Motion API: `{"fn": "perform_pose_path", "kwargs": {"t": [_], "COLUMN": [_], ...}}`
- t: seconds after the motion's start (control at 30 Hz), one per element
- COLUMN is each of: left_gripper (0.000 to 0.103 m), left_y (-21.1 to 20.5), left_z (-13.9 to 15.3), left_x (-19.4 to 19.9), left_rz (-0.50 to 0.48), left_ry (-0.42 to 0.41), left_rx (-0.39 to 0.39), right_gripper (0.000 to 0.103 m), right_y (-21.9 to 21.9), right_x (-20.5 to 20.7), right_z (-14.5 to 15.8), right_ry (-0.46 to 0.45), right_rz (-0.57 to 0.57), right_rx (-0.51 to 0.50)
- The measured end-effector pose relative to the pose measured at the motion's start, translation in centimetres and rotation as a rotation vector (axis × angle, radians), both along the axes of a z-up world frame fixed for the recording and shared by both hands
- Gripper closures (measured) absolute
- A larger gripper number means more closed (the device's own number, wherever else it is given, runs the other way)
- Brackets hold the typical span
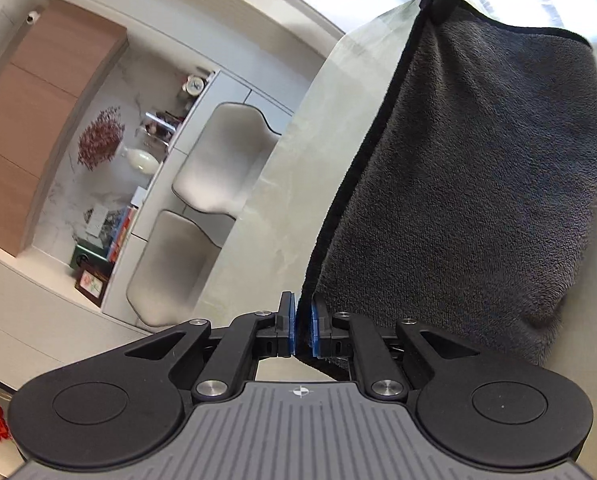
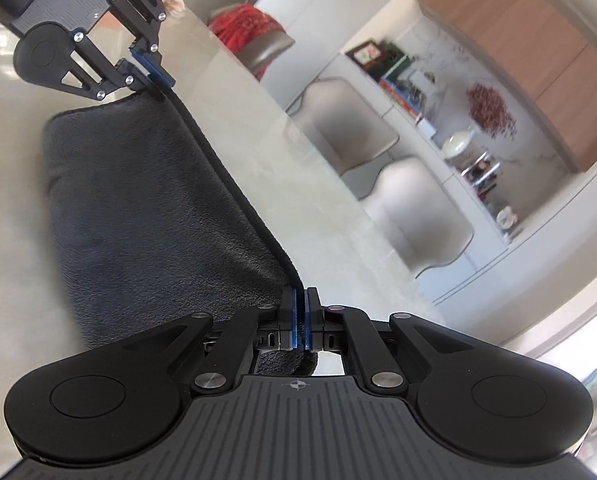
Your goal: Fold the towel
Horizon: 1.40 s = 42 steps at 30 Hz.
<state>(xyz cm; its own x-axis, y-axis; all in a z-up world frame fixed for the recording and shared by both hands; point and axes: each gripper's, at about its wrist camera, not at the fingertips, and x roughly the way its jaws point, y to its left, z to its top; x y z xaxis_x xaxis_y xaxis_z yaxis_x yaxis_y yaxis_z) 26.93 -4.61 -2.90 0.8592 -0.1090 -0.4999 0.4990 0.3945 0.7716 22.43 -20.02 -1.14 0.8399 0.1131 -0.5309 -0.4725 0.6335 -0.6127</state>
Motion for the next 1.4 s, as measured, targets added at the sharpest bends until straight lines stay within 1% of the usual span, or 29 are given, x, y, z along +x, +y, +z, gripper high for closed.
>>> {"fn": "perform_pose_path", "kwargs": {"t": [0.13,0.2,0.3,0.47,0.57,0.63,0.67,0.7,0.73,0.8,0.87,0.93,1.0,1.07,1.13,1.17,1.23,1.27,1.3,1.4], "left_gripper": [0.094,0.093,0.093,0.090,0.084,0.076,0.074,0.070,0.062,0.055,0.054,0.054,0.054,0.054,0.054,0.054,0.053,0.053,0.050,0.050], "left_y": [-0.4,-0.4,-0.3,-0.3,-0.3,0.0,0.2,0.4,0.6,1.0,1.9,2.8,3.7,4.4,4.7,4.8,5.1,5.1,5.0,4.4], "left_z": [-0.9,-1.8,-3.2,-4.8,-5.5,-5.8,-5.9,-5.8,-5.7,-5.3,-4.7,-4.0,-3.3,-2.7,-2.1,-1.9,-1.5,-1.4,-1.6,-2.4], "left_x": [3.2,4.1,4.9,5.9,6.0,6.2,6.5,6.7,6.8,7.0,6.8,6.2,4.7,2.7,0.7,-0.1,-2.3,-3.5,-4.8,-6.9], "left_rz": [0.016,0.010,0.004,0.008,0.001,0.003,0.007,0.014,0.024,0.043,0.067,0.090,0.085,0.061,0.033,0.017,-0.023,-0.048,-0.076,-0.133], "left_ry": [0.057,0.088,0.115,0.144,0.136,0.118,0.115,0.112,0.109,0.104,0.100,0.104,0.104,0.102,0.099,0.101,0.110,0.115,0.117,0.099], "left_rx": [0.001,0.028,0.084,0.113,0.139,0.137,0.126,0.115,0.102,0.078,0.036,-0.017,-0.081,-0.138,-0.184,-0.202,-0.241,-0.251,-0.241,-0.174], "right_gripper": [0.099,0.099,0.099,0.099,0.099,0.097,0.097,0.095,0.094,0.092,0.090,0.087,0.078,0.077,0.077,0.077,0.077,0.077,0.077,0.077], "right_y": [-0.5,-0.7,-0.6,-0.3,-0.3,-0.4,-0.4,-0.5,-0.5,-0.8,-1.1,-1.8,-2.5,-3.1,-3.3,-3.3,-2.5,-2.0,-1.5,-0.1], "right_x": [4.2,5.6,7.0,8.1,8.3,8.3,8.3,8.4,8.4,8.4,8.3,7.3,5.9,4.0,1.5,0.0,-3.6,-5.1,-6.5,-9.7], "right_z": [-1.7,-2.5,-3.7,-5.6,-6.1,-6.2,-6.2,-6.1,-6.0,-5.9,-5.5,-4.6,-3.6,-2.5,-1.9,-1.8,-2.1,-2.5,-2.9,-3.8], "right_ry": [0.052,0.083,0.129,0.190,0.201,0.200,0.199,0.196,0.194,0.188,0.169,0.124,0.099,0.076,0.068,0.066,0.064,0.056,0.047,0.045], "right_rz": [-0.027,-0.032,-0.028,-0.018,-0.018,-0.021,-0.026,-0.033,-0.040,-0.060,-0.078,-0.095,-0.094,-0.085,-0.049,-0.028,0.023,0.044,0.063,0.114], "right_rx": [0.001,0.009,0.001,-0.053,-0.068,-0.074,-0.073,-0.068,-0.064,-0.050,-0.039,-0.016,0.027,0.070,0.095,0.100,0.074,0.047,0.016,-0.052]}}
